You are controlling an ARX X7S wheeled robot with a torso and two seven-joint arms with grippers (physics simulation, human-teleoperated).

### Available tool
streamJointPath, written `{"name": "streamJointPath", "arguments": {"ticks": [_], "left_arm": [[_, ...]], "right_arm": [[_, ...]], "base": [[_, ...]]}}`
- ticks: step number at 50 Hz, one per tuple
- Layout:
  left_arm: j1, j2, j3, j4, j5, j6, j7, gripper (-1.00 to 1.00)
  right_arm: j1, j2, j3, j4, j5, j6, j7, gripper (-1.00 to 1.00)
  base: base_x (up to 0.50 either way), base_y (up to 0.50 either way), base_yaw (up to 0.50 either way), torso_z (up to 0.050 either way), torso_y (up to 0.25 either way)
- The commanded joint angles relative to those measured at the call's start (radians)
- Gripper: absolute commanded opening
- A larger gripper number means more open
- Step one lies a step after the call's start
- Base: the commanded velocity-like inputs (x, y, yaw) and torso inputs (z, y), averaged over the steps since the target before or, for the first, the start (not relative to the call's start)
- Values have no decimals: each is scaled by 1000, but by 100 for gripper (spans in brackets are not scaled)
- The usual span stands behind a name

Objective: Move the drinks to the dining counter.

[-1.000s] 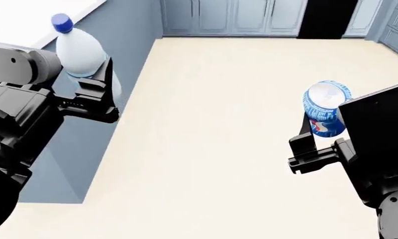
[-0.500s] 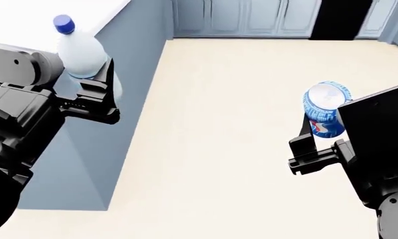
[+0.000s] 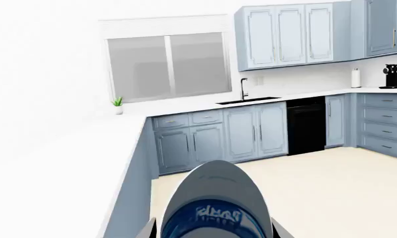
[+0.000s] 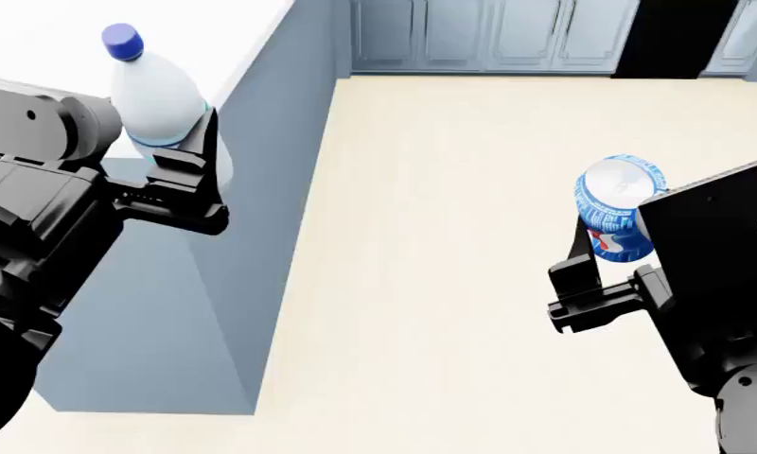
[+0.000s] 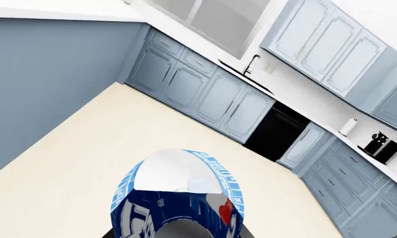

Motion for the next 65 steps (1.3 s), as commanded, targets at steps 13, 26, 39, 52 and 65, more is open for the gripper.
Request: {"name": "streamJointPath", "arguments": {"ticks": [13, 26, 39, 52, 65], "left_arm": [[0, -11, -6, 5, 0, 12, -9, -100], [-21, -44, -37, 8, -51, 8, -44, -100], [-36, -33, -15, -5, -31, 8, -35, -100], [-48, -32, -1, -4, -35, 4, -40, -100], [-27, -42, -12, 2, -38, 15, -40, -100]], "right_arm": [[29, -9, -14, 7, -11, 27, 5, -100], [253, -60, -49, 47, 148, 116, 90, -100], [303, -110, -76, 90, 126, 144, 54, -100], [263, -97, -75, 75, 85, 126, 24, -100], [270, -92, -82, 72, 93, 125, 33, -100]], "base": [[-503, 148, 0, 1, 2], [-505, 207, 0, 0, 1], [-506, 271, 0, 1, 2], [-491, 349, 0, 0, 2], [-477, 370, 0, 0, 2]]}}
